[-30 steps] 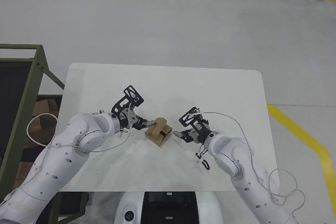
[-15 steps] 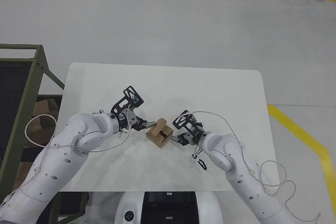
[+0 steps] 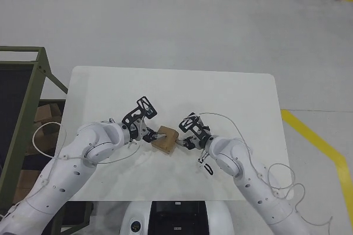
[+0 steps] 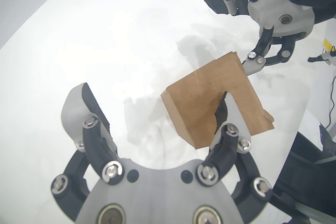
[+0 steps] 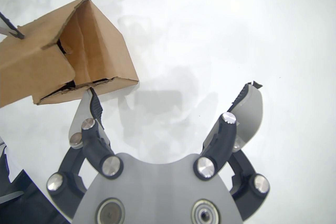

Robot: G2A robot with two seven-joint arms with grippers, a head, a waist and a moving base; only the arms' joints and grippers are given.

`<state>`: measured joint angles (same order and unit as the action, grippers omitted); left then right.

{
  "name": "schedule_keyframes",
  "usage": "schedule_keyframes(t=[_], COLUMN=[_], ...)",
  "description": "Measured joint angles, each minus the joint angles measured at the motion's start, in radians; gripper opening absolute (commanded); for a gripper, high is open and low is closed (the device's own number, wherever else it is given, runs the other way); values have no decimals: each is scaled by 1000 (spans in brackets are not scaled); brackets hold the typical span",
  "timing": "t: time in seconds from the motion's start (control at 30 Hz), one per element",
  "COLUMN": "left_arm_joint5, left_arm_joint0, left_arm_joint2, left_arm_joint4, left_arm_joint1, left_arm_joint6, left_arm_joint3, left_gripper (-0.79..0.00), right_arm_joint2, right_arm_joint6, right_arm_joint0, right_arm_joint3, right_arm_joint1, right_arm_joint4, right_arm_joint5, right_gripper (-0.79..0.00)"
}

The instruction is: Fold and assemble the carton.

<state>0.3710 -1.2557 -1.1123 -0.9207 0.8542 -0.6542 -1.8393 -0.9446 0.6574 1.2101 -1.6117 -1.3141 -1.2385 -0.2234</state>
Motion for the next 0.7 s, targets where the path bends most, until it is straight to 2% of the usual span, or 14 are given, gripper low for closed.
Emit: schedule_keyframes(t=[0.17,0.43,0.7], left_arm_joint5=[-2,2,28], left_arm_joint0=[19,35,48], left_arm_joint2=[16,27,32], left_arm_joint4=[6,18,50], left_arm_joint1=[7,17,23], left_arm_joint6=[-20,-39,-59], left_arm_joint3=[20,36,55], left_gripper=[0,0,0], right_arm_joint2=[-24,-132,-97], right_arm_joint6=[-16,-86,-57], right_arm_joint0=[17,123,121], right_arm_joint3=[-17,-120,-141], right_arm_joint1=[5,32,32], right_arm_joint4=[0,14,-15], right_arm_joint5=[10,-30,-46], right_gripper=[0,0,0])
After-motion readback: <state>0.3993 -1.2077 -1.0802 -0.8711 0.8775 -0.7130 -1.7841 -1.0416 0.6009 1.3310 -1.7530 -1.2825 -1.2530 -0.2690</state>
